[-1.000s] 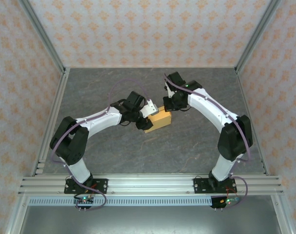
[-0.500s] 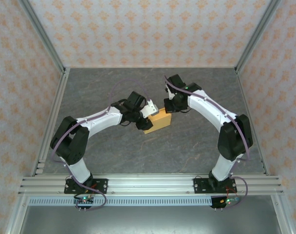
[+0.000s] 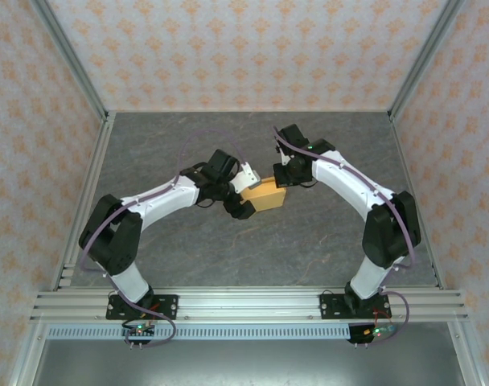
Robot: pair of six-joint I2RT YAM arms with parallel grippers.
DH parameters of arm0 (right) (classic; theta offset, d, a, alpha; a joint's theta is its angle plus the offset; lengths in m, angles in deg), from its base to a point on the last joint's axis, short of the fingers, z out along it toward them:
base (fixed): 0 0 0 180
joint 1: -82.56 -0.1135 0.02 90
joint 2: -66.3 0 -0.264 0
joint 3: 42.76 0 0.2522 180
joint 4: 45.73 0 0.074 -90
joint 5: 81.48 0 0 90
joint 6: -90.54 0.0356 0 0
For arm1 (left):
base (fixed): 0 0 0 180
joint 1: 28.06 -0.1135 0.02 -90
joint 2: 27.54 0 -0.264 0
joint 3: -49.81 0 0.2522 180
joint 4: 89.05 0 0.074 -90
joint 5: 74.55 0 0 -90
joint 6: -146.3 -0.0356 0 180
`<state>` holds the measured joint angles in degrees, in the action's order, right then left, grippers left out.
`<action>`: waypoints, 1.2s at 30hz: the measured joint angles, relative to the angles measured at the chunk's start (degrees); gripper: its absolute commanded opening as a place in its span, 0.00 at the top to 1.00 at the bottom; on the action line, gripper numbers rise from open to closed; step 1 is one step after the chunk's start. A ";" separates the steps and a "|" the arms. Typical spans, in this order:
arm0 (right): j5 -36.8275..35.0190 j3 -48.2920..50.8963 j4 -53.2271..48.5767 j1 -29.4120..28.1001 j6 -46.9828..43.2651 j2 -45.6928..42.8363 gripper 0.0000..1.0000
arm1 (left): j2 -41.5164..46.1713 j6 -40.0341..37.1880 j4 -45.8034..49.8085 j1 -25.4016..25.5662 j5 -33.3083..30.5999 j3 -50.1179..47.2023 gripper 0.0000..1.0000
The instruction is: Fold the paper box
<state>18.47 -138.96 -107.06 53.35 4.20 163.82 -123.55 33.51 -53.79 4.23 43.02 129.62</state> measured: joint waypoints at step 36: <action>-1.68 0.28 0.02 -0.87 0.42 -0.20 1.00 | 7.56 10.99 3.85 -0.79 -8.41 -1.11 0.83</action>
<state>16.79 -138.67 -107.04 52.48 4.61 163.62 -115.99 44.50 -49.95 3.44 34.61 128.50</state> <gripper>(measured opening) 0.045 0.204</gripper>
